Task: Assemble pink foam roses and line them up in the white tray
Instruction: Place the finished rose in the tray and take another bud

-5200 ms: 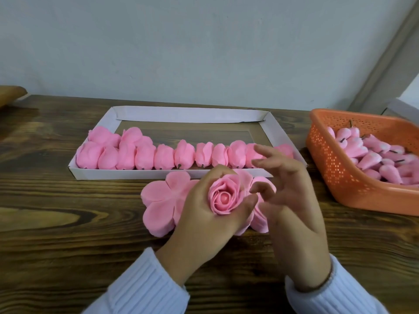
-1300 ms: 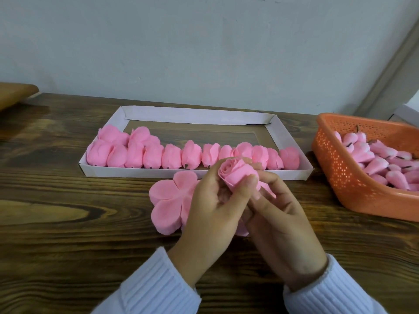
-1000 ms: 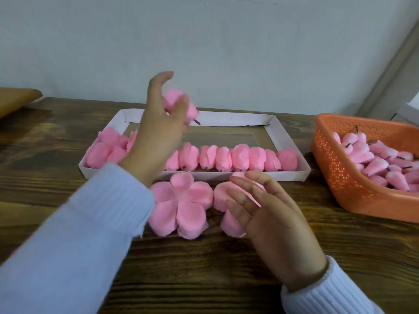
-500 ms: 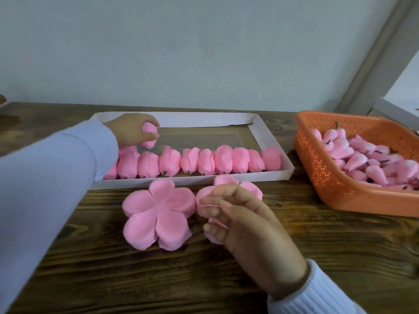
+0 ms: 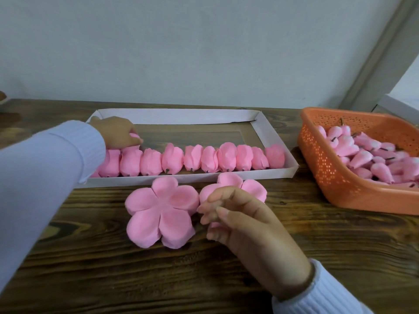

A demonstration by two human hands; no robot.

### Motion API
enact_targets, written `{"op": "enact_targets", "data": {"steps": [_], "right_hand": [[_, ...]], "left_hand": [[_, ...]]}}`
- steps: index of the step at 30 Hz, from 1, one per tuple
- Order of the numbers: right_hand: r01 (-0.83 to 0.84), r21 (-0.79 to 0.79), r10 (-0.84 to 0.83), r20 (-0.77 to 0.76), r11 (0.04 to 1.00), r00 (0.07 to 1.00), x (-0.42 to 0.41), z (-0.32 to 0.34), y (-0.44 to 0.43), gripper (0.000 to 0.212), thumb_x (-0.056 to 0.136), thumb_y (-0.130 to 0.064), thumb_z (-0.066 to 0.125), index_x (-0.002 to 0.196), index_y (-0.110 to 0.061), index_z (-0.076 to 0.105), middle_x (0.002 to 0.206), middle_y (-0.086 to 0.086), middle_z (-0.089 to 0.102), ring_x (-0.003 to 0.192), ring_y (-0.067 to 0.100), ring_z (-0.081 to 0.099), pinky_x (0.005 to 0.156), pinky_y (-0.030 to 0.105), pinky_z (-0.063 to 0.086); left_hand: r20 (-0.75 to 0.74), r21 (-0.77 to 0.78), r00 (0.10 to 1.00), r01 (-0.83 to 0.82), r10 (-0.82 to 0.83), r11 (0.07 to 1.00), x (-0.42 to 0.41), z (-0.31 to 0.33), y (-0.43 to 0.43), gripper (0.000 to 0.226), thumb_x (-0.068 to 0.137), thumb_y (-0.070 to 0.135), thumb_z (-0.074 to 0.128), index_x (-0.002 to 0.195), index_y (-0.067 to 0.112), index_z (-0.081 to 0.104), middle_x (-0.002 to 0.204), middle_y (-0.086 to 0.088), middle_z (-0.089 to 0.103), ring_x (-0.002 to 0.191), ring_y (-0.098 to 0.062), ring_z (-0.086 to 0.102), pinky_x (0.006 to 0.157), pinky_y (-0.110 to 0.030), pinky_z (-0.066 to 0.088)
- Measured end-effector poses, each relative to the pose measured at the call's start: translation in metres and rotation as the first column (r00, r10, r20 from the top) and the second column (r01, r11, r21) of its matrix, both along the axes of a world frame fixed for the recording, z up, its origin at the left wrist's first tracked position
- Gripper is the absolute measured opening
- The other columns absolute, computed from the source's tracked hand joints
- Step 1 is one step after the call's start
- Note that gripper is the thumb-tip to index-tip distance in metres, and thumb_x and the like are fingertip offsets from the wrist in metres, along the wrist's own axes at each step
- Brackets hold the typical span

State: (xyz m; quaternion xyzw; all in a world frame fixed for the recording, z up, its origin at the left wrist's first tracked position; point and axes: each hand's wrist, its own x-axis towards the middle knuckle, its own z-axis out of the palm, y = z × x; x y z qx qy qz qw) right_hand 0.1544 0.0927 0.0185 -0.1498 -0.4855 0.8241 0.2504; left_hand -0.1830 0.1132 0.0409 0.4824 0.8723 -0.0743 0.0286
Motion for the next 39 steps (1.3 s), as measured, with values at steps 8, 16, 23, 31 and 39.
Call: {"op": "enact_targets", "data": {"steps": [8, 16, 23, 31, 39], "right_hand": [[-0.018, 0.012, 0.018, 0.014, 1.0, 1.0, 0.001, 0.0, 0.001, 0.017, 0.077, -0.005, 0.057, 0.086, -0.012, 0.07, 0.086, 0.01, 0.069, 0.074, 0.013, 0.064, 0.064, 0.023, 0.052], [-0.043, -0.047, 0.041, -0.032, 0.998, 0.999, 0.001, 0.001, 0.003, 0.019, 0.078, -0.005, 0.056, 0.088, -0.011, 0.07, 0.087, 0.012, 0.069, 0.074, 0.015, 0.065, 0.066, 0.026, 0.054], [-0.033, -0.044, 0.032, -0.034, 0.998, 0.999, 0.001, 0.002, 0.003, 0.022, 0.077, -0.006, 0.057, 0.084, -0.018, 0.075, 0.084, 0.01, 0.069, 0.073, 0.015, 0.065, 0.065, 0.027, 0.054], [0.026, -0.044, -0.028, -0.037, 0.999, 0.999, 0.003, 0.004, 0.004, 0.021, 0.073, -0.005, 0.057, 0.081, -0.016, 0.073, 0.078, 0.012, 0.066, 0.069, 0.017, 0.062, 0.062, 0.027, 0.053], [0.242, -0.026, -0.244, -0.084, 0.97, 0.966, 0.005, 0.008, 0.009, 0.016, 0.069, -0.006, 0.059, 0.085, -0.008, 0.061, 0.071, 0.011, 0.065, 0.061, 0.016, 0.061, 0.061, 0.025, 0.054]], "left_hand": [[-0.023, -0.104, 0.998, -0.052, 0.05, 0.993, -0.005, 0.006, -0.001, 0.046, 0.093, 0.063, 0.037, 0.083, 0.023, 0.058, 0.088, 0.005, 0.06, 0.094, -0.02, 0.051, 0.09, -0.037, 0.035], [-0.004, 0.009, 0.994, -0.106, 0.106, 0.994, -0.001, 0.013, -0.008, 0.051, 0.095, 0.063, 0.026, 0.105, 0.027, 0.06, 0.111, 0.003, 0.057, 0.116, -0.024, 0.048, 0.105, -0.048, 0.024], [0.389, 0.748, 0.921, -0.298, -0.029, 0.593, 0.041, 0.079, -0.022, 0.032, 0.091, 0.046, 0.043, 0.098, 0.02, 0.061, 0.098, -0.007, 0.063, 0.097, -0.027, 0.057, 0.093, -0.035, 0.044], [0.605, 0.723, 0.541, -0.68, -0.584, 0.12, 0.174, 0.042, -0.063, 0.027, 0.087, 0.011, 0.058, 0.102, 0.032, 0.05, 0.068, 0.014, 0.063, 0.059, -0.001, 0.057, 0.056, -0.016, 0.044], [0.346, 0.806, 0.847, -0.048, -0.404, 0.59, 0.215, -0.042, -0.074, 0.02, 0.086, 0.016, 0.063, 0.104, 0.025, 0.062, 0.082, 0.014, 0.06, 0.074, -0.004, 0.056, 0.069, -0.027, 0.05]]}}
